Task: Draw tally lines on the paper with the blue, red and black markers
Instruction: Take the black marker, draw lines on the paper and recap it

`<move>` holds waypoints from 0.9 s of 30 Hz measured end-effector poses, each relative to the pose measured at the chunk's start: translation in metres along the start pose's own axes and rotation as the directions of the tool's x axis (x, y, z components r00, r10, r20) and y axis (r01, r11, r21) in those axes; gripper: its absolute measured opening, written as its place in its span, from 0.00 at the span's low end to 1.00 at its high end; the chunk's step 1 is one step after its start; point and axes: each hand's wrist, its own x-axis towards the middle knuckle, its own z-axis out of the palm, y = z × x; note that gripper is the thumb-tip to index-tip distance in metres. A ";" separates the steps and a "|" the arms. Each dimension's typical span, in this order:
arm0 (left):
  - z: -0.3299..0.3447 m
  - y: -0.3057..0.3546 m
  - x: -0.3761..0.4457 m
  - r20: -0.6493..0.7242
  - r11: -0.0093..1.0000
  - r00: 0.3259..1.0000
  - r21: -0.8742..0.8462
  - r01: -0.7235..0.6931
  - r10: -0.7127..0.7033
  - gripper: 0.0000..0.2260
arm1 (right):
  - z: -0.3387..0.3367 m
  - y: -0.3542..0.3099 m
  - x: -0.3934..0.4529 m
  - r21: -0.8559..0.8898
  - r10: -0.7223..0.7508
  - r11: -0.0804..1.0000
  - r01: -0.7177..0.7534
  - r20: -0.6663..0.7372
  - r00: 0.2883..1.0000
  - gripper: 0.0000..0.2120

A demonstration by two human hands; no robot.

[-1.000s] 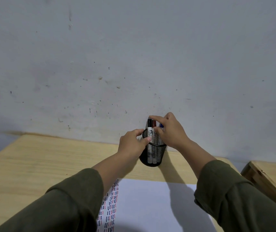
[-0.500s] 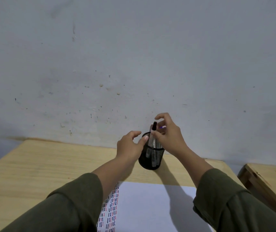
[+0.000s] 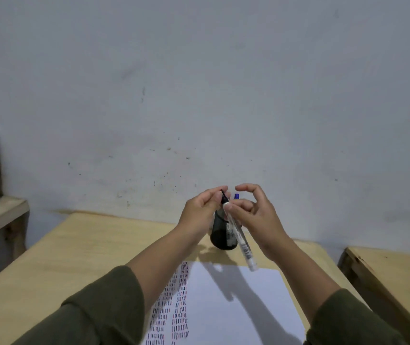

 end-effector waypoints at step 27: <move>-0.022 -0.037 -0.172 -0.092 0.815 0.987 -0.577 0.055 -0.132 0.10 | 0.069 0.013 -0.168 0.517 0.088 0.852 -0.082 0.013 0.996 0.08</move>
